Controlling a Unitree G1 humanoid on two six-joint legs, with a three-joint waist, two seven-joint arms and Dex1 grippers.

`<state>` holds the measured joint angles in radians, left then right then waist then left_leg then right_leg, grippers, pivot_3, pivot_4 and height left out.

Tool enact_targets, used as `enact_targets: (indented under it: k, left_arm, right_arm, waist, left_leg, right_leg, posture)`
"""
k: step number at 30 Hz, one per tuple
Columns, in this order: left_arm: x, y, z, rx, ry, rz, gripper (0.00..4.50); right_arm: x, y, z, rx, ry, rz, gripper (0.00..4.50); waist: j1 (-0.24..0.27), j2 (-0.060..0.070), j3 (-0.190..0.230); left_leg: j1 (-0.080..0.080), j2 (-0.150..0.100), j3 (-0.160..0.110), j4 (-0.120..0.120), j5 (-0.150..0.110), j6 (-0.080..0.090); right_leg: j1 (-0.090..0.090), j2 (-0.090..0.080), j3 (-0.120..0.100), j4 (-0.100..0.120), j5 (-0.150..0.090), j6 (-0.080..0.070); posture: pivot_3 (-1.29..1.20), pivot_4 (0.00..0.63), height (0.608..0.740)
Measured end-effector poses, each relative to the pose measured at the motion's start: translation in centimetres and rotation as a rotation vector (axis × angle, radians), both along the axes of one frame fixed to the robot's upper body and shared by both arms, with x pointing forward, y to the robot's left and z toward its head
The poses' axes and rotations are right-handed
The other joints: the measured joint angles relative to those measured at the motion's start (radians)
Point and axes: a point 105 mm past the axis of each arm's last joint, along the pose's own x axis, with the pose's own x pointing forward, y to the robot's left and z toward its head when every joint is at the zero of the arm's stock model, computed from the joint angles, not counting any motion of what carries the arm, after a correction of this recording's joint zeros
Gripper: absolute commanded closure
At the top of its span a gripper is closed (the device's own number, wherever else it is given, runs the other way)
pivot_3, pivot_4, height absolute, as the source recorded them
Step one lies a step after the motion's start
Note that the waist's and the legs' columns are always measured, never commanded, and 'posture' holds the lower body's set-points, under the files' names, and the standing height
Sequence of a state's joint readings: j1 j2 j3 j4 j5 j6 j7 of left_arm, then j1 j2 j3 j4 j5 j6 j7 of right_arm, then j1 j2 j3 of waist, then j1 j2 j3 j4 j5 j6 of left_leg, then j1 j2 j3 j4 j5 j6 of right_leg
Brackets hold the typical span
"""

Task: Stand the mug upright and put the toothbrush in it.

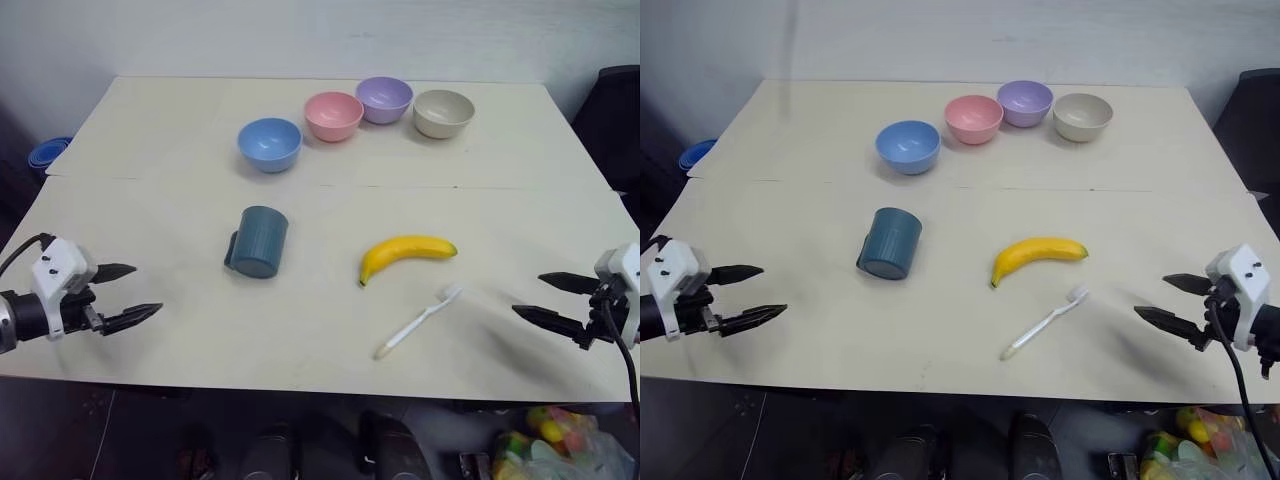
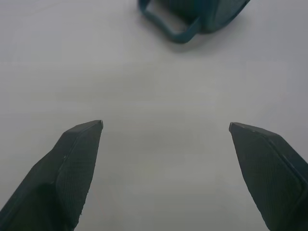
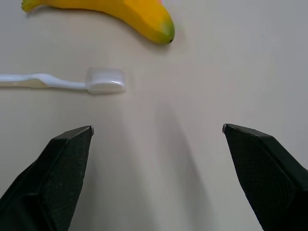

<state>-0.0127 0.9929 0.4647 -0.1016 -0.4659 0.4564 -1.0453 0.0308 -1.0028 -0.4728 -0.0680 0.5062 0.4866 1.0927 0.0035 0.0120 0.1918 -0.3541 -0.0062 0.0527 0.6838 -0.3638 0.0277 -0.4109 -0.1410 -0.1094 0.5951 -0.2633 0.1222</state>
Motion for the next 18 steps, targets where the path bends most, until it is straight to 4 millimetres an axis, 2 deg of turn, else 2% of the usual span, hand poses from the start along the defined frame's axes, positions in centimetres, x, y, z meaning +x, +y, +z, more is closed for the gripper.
enact_targets:
  k: [1,3,5,8,12,15,18]
  left_arm:
    - [0.3,-1.0,0.9,-0.029,-0.014,-0.027,0.03]
    - [0.6,-4.2,3.6,-0.100,-0.052,-0.141,0.03]
    - [-0.1,-8.2,6.1,-0.126,-0.076,-0.329,0.03]
    - [-1.7,-11.6,7.0,-0.087,-0.043,-0.529,0.03]
    - [-2.0,-14.0,6.8,-0.042,-0.007,-0.665,0.03]
    - [-1.6,-15.5,7.7,-0.008,-0.066,-0.730,0.03]
    - [-0.2,-15.7,7.4,0.001,-0.093,-0.709,0.03]
  right_arm:
    - [0.4,0.6,0.7,-0.008,-0.028,0.017,0.00]
    - [1.8,3.2,2.7,-0.040,-0.107,0.102,0.00]
    - [2.9,6.9,4.7,-0.100,-0.200,0.240,0.00]
    - [4.4,11.0,6.6,-0.137,-0.285,0.368,0.00]
    - [7.0,13.9,5.6,-0.214,-0.268,0.445,0.00]
    - [9.7,14.7,3.7,-0.356,-0.228,0.468,0.00]
    - [11.9,14.9,2.4,-0.392,-0.209,0.441,0.00]
  waist:
    - [0.000,0.000,0.000]
    - [-0.002,0.000,0.000]
    - [-0.005,0.000,0.000]
    - [-0.011,0.000,0.000]
    - [-0.006,0.000,0.000]
    - [-0.004,0.000,0.000]
    - [-0.007,0.000,0.000]
  left_leg:
    - [0.000,0.000,0.000,0.001,0.000,0.000]
    - [0.000,0.000,0.000,0.003,0.000,0.000]
    - [0.000,0.000,0.000,0.003,0.000,-0.001]
    - [0.001,0.003,0.002,0.003,-0.002,-0.004]
    - [-0.002,0.002,0.002,0.004,-0.002,-0.004]
    - [-0.007,0.002,0.006,0.012,-0.002,-0.003]
    - [-0.009,0.002,0.006,0.014,-0.002,-0.002]
  right_leg:
    - [0.000,0.000,0.001,0.001,0.000,0.000]
    - [0.000,0.000,0.002,0.003,0.001,0.000]
    - [0.000,0.001,0.002,0.003,0.001,0.000]
    - [-0.001,0.006,0.004,0.002,0.000,-0.001]
    - [-0.003,0.010,0.003,0.001,0.000,-0.002]
    - [-0.003,0.010,0.002,0.001,0.000,-0.001]
    - [-0.003,0.010,0.002,0.002,0.000,0.000]
  posture:
    - [0.00,0.150,0.740]
    - [0.00,0.150,0.740]
    - [0.00,0.150,0.740]
    - [0.00,0.150,0.740]
    - [0.00,0.150,0.740]
    - [0.00,0.150,0.740]
    - [0.00,0.150,0.740]
